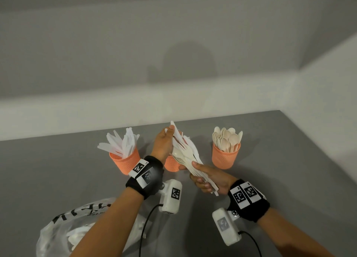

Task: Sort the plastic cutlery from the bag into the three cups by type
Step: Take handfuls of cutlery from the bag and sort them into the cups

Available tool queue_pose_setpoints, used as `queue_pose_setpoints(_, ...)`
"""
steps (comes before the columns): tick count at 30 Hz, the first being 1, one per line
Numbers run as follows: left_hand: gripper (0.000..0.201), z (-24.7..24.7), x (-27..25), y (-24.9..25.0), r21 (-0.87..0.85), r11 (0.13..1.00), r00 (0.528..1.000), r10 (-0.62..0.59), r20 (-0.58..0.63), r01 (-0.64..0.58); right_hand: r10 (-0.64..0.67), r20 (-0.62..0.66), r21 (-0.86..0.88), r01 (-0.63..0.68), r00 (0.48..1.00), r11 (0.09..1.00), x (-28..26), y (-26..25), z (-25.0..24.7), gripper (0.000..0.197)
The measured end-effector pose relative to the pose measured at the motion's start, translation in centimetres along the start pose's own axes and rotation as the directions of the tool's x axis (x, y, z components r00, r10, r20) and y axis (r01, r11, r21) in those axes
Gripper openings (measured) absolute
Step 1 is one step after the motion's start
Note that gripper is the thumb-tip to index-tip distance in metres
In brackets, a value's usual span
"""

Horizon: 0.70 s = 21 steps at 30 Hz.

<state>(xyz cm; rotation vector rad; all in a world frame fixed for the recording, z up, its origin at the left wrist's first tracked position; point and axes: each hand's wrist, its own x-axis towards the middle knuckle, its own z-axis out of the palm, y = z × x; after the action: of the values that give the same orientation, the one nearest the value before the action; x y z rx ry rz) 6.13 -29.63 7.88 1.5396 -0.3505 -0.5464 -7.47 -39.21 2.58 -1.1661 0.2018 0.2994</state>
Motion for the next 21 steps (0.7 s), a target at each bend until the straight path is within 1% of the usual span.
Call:
queue_pose_setpoints(3, 0.031, 0.2, -0.2, -0.1, -0.007, 1.000, 1.000, -0.010, 0.021, 0.010, -0.007, -0.016, 0.027, 0.008, 1.000, 1.000, 0.2, 0.2, 0.2, 0.036)
queue_pose_setpoints(5, 0.032, 0.2, -0.3, -0.1, -0.041, 0.998, 0.994, -0.040, 0.097, 0.044, -0.008, -0.036, 0.057, 0.010, 0.999, 0.998, 0.2, 0.3, 0.3, 0.034)
queue_pose_setpoints(8, 0.032, -0.1, -0.6, -0.3, 0.008, 0.997, 0.967, -0.082, 0.241, 0.083, -0.021, -0.035, 0.092, 0.024, 0.999, 0.996, 0.2, 0.4, 0.3, 0.033)
queue_pose_setpoints(9, 0.032, -0.1, -0.6, -0.4, 0.028, 0.995, 0.960, -0.095, 0.264, 0.091, -0.020, -0.031, 0.098, 0.023, 0.999, 0.995, 0.2, 0.5, 0.2, 0.032)
queue_pose_setpoints(11, 0.033, -0.2, -0.5, -0.3, 0.060, 0.995, 0.962, -0.088, 0.260, 0.075, -0.013, -0.026, 0.102, 0.015, 1.000, 0.995, 0.2, 0.5, 0.1, 0.030)
queue_pose_setpoints(13, 0.036, -0.3, 0.0, 0.2, 0.018, 0.999, 0.972, -0.044, 0.230, 0.041, -0.005, -0.039, 0.073, 0.008, 0.999, 0.997, 0.0, 0.4, 0.2, 0.029)
queue_pose_setpoints(16, 0.038, -0.9, 1.1, 1.8, -0.173, 0.985, 0.992, 0.004, 0.130, 0.019, 0.007, -0.102, -0.044, -0.012, 0.995, 0.999, -0.5, 0.2, 0.6, 0.027)
queue_pose_setpoints(19, 0.035, -1.7, 2.1, 4.0, -0.345, 0.935, 0.996, 0.063, -0.061, -0.080, -0.004, -0.167, -0.127, -0.017, 0.986, 0.992, -0.7, 0.1, 0.5, 0.026)
queue_pose_setpoints(21, 0.032, -2.5, 2.6, 5.5, -0.450, 0.873, 0.971, 0.093, -0.219, -0.186, -0.016, -0.254, -0.200, -0.036, 0.967, 0.979, -0.7, 0.1, 0.4, 0.025)
